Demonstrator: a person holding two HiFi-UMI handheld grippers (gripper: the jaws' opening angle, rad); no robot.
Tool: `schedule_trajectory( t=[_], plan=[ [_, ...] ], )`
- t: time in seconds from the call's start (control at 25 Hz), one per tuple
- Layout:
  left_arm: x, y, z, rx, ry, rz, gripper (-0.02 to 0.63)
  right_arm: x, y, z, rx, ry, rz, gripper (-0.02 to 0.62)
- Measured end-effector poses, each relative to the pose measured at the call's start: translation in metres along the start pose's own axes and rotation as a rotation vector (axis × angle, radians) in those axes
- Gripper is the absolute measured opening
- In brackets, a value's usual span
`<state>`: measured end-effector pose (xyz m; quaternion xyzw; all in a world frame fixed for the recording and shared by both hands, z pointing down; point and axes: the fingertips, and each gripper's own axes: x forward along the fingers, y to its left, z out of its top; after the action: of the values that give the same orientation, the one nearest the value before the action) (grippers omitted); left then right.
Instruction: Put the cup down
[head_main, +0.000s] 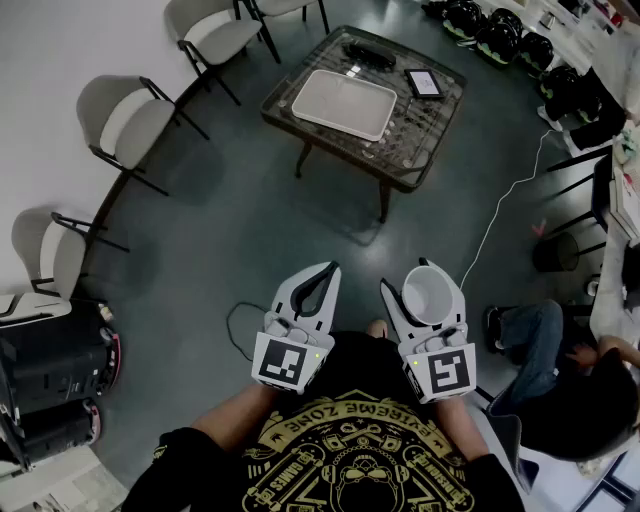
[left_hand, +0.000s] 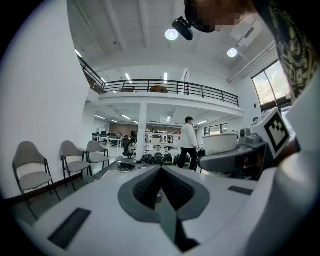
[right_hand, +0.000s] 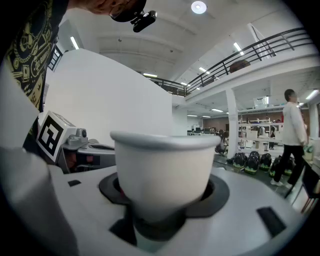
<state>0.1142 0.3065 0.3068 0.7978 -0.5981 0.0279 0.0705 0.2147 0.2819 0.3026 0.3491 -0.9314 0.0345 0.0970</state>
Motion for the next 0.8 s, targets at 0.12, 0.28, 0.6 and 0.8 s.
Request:
schedule_trajectory(
  t=[0.12,0.28,0.6,0.8],
  plan=[
    [-0.005,0.001,-0.003,0.002,0.005,0.007,-0.005,0.001,0.003,-0.002,0.001,0.005,0.006,0.273],
    [-0.009,0.002,-0.005,-0.003,0.012,0.018,-0.005,0.001,0.007,-0.002,-0.005,0.003,0.017,0.273],
    [-0.014,0.001,-0.009,-0.011,0.014,0.007,-0.005,-0.002,0.013,-0.005,0.013,0.01,0.012,0.273],
    [-0.017,0.001,-0.009,-0.016,0.004,-0.002,-0.005,-0.004,0.017,0.0,0.018,-0.001,0.012,0.275]
  ],
)
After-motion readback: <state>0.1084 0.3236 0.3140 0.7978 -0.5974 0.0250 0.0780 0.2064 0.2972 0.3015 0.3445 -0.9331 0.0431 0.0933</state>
